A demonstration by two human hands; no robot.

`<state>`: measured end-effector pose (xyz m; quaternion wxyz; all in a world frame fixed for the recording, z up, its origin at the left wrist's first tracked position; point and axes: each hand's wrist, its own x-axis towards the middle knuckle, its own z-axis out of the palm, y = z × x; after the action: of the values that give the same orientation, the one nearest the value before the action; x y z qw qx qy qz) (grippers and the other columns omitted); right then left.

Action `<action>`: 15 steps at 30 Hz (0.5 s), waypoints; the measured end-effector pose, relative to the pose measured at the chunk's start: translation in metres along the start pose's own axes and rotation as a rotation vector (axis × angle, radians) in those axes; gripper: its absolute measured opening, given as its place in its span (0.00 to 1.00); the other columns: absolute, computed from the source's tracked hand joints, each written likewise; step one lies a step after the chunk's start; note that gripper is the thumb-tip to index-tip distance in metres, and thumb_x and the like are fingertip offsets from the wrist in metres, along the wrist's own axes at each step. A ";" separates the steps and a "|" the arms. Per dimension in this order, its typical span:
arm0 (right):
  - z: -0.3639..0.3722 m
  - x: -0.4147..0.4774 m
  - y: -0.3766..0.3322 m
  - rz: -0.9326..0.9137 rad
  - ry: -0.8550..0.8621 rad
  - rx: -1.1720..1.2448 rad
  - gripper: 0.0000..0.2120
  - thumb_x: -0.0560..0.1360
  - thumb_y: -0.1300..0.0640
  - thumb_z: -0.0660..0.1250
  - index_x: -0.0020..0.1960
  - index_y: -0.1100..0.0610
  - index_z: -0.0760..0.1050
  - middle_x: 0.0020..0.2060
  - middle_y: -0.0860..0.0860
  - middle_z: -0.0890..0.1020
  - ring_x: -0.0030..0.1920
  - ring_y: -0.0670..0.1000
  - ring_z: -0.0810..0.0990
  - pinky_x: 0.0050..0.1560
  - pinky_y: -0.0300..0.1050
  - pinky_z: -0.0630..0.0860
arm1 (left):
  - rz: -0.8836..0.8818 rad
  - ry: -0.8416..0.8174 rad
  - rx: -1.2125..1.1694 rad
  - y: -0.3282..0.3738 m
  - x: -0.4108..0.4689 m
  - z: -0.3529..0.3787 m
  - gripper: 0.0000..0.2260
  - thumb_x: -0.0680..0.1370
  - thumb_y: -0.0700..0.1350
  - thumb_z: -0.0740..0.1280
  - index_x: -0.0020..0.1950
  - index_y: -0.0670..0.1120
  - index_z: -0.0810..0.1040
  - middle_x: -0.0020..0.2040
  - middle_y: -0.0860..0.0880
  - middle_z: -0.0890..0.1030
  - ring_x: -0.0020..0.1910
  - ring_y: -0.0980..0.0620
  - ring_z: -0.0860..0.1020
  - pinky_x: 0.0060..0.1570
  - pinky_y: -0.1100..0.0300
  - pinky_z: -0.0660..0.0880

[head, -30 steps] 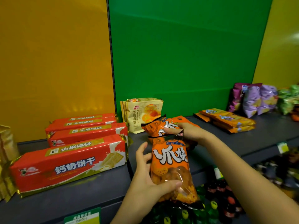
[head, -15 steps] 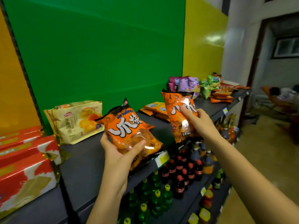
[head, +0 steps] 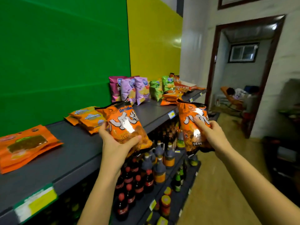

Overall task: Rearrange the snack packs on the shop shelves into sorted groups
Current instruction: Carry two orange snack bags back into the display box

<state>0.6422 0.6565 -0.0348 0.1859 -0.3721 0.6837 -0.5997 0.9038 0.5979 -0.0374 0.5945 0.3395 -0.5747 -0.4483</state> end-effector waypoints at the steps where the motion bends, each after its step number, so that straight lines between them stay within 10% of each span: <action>1: -0.015 0.014 0.007 0.010 0.004 -0.012 0.26 0.66 0.33 0.67 0.53 0.52 0.70 0.51 0.53 0.79 0.50 0.55 0.81 0.53 0.54 0.79 | -0.008 -0.004 0.002 -0.006 0.004 0.019 0.46 0.61 0.38 0.78 0.70 0.52 0.54 0.66 0.50 0.70 0.62 0.51 0.73 0.65 0.49 0.70; 15: -0.140 0.201 0.105 0.100 0.116 0.017 0.22 0.66 0.34 0.67 0.48 0.50 0.69 0.52 0.54 0.79 0.50 0.57 0.81 0.53 0.58 0.79 | -0.031 -0.135 0.029 -0.088 0.093 0.250 0.42 0.65 0.38 0.76 0.70 0.51 0.53 0.67 0.49 0.70 0.62 0.51 0.74 0.63 0.52 0.72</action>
<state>0.3823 0.6056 -0.0671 0.1786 -0.3007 0.7060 -0.6159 0.6383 0.5076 -0.0561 0.5424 0.3259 -0.6147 -0.4708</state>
